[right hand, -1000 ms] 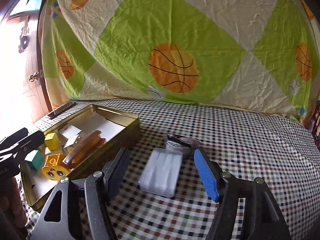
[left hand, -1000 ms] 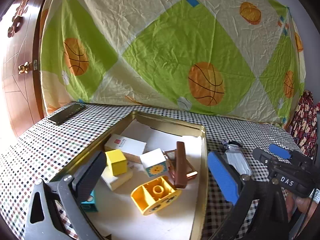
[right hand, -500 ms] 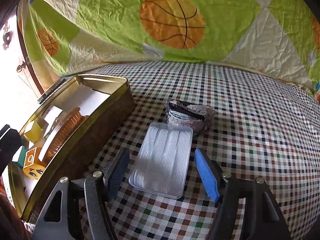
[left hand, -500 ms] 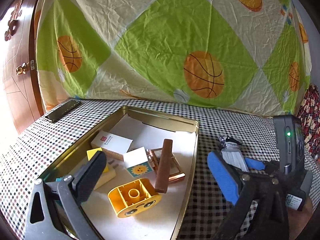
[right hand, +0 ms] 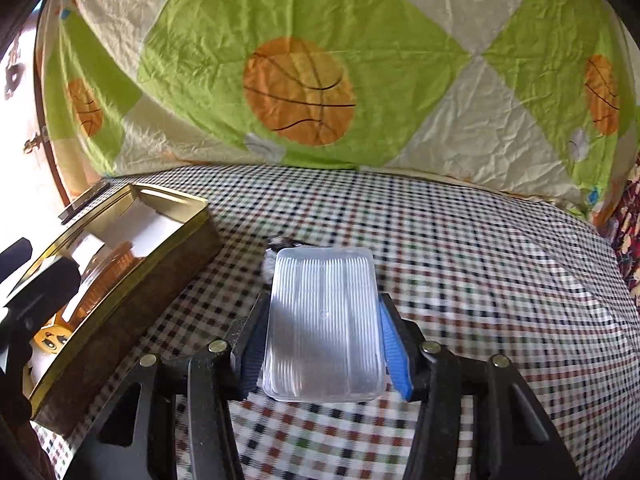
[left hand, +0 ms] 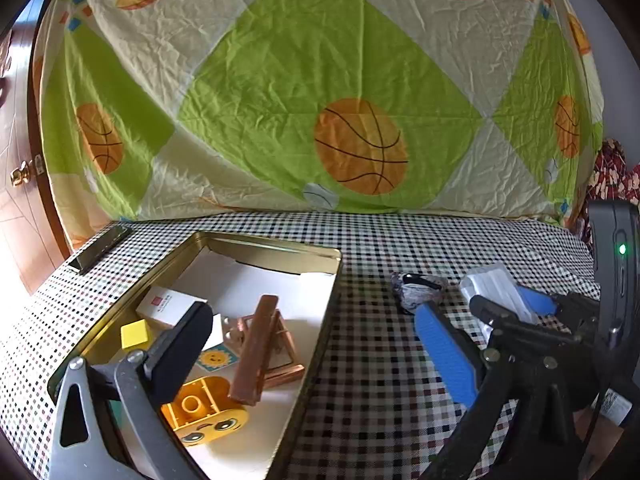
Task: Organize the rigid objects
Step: 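Grasp the clear plastic box with the right tool while the left tool moves to the dark bowl, then grasp the dark cloth-wrapped bowl with the left tool while the right tool lifts the box, then carry the bowl with the left tool while the right tool carries the box over the tin, then release the clear box into the tin with the right tool while the left tool releases the bowl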
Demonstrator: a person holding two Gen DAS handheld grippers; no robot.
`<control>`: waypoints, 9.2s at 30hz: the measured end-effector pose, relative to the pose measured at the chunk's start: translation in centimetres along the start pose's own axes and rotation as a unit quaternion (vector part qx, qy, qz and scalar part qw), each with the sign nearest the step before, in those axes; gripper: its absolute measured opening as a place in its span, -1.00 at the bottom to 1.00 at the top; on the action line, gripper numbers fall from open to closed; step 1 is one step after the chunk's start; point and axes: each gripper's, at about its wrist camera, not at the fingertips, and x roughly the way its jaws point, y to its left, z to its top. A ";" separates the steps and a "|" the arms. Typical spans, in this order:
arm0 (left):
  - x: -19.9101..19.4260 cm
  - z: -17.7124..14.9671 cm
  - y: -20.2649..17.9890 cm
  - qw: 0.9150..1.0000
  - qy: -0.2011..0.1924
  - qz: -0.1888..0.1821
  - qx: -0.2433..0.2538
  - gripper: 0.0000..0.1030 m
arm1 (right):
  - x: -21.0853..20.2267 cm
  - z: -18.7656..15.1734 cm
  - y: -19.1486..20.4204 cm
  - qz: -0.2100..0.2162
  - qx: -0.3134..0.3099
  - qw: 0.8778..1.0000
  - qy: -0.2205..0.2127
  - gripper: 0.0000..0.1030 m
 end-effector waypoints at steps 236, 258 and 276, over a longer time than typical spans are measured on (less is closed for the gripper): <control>-7.4 -5.0 10.2 0.991 -0.114 -0.010 -0.068 0.30 | -10.5 -5.8 11.9 0.138 -0.076 0.971 -0.181 0.04; -6.4 -4.7 13.0 0.994 -0.085 0.009 -0.068 0.31 | -9.4 -3.9 15.2 0.146 -0.110 0.969 -0.168 0.04; -2.2 -2.6 15.1 0.999 -0.013 0.035 -0.033 0.31 | -2.3 1.3 17.8 0.153 -0.108 0.979 -0.075 0.04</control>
